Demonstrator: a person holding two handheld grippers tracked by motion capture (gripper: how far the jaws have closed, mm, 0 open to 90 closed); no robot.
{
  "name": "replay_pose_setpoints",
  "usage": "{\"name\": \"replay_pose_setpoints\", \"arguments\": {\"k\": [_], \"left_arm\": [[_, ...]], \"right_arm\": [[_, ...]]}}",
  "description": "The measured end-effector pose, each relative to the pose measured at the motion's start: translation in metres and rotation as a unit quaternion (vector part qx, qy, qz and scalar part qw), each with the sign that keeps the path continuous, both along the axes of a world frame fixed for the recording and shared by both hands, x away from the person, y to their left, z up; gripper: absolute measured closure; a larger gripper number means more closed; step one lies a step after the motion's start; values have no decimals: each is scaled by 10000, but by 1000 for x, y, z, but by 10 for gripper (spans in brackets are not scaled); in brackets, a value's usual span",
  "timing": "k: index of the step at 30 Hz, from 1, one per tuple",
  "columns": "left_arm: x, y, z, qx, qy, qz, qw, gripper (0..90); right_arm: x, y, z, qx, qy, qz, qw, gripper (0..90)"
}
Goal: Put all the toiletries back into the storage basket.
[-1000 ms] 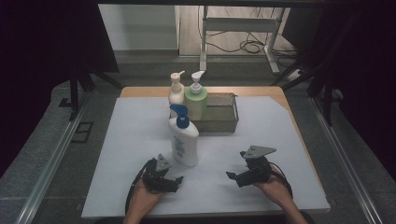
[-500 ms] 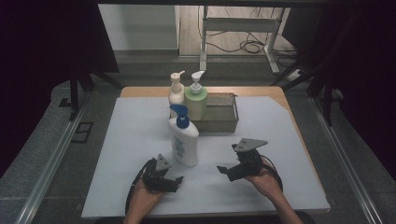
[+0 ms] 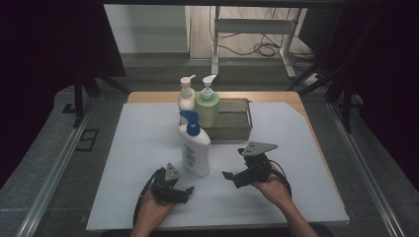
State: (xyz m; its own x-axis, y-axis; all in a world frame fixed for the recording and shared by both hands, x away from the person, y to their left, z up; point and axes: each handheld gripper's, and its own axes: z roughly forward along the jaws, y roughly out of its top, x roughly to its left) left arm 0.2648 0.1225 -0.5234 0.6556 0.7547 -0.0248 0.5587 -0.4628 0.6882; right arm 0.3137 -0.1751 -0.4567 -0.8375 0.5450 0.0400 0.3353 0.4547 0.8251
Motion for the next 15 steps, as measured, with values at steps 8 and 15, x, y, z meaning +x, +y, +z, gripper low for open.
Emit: {"name": "replay_pose_setpoints", "arguments": {"k": [8,15], "left_arm": [[0,0,0,-1,2,0,10000,126],[0,0,0,-4,3,-1,10000,126]], "right_arm": [[3,15,7,84,-71,44,9999,0],[7,31,12,42,81,119,9999,0]]}}
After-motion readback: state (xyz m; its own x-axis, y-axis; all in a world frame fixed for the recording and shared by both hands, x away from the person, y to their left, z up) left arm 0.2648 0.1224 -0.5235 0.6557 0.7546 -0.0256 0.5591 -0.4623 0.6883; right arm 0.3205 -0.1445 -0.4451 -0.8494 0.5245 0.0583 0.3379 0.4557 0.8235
